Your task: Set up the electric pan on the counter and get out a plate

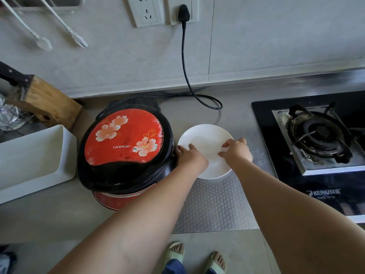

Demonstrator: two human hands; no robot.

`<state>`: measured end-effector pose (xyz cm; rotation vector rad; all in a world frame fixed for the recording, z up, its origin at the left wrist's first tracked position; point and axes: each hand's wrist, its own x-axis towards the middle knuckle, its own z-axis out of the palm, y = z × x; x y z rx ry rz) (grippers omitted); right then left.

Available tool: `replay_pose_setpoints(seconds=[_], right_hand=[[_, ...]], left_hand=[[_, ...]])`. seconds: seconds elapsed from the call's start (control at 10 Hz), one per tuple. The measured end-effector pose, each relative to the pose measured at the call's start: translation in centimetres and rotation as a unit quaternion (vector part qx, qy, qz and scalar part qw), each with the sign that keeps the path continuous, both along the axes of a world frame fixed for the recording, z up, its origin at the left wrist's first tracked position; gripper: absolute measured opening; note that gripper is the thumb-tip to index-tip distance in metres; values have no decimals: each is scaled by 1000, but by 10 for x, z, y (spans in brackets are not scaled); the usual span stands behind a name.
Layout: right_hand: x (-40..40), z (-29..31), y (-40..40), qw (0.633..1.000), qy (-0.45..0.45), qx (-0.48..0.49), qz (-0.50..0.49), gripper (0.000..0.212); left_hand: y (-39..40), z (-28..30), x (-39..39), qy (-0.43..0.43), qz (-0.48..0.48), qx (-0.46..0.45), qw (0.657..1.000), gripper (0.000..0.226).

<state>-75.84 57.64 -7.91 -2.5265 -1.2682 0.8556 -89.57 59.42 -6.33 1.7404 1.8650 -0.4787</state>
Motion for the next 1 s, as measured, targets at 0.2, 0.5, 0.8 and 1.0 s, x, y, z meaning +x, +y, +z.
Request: replay_pose_setpoints(seconds=[0.2, 0.5, 0.8, 1.0], right_hand=[[-4, 0, -5, 1000, -5, -12, 2, 33], [-5, 10, -13, 995, -91, -26, 42, 54], [-18, 20, -23, 975, -117, -40, 184, 90], [-31, 42, -28, 967, -119, -57, 219, 106]], left_hand=[[-6, 0, -6, -15, -10, 0, 1000, 75], [-10, 10, -12, -55, -46, 4, 997, 78], [-23, 20, -19, -46, -150, 57, 986, 83], [-25, 44, -35, -33, -203, 113, 972, 70]])
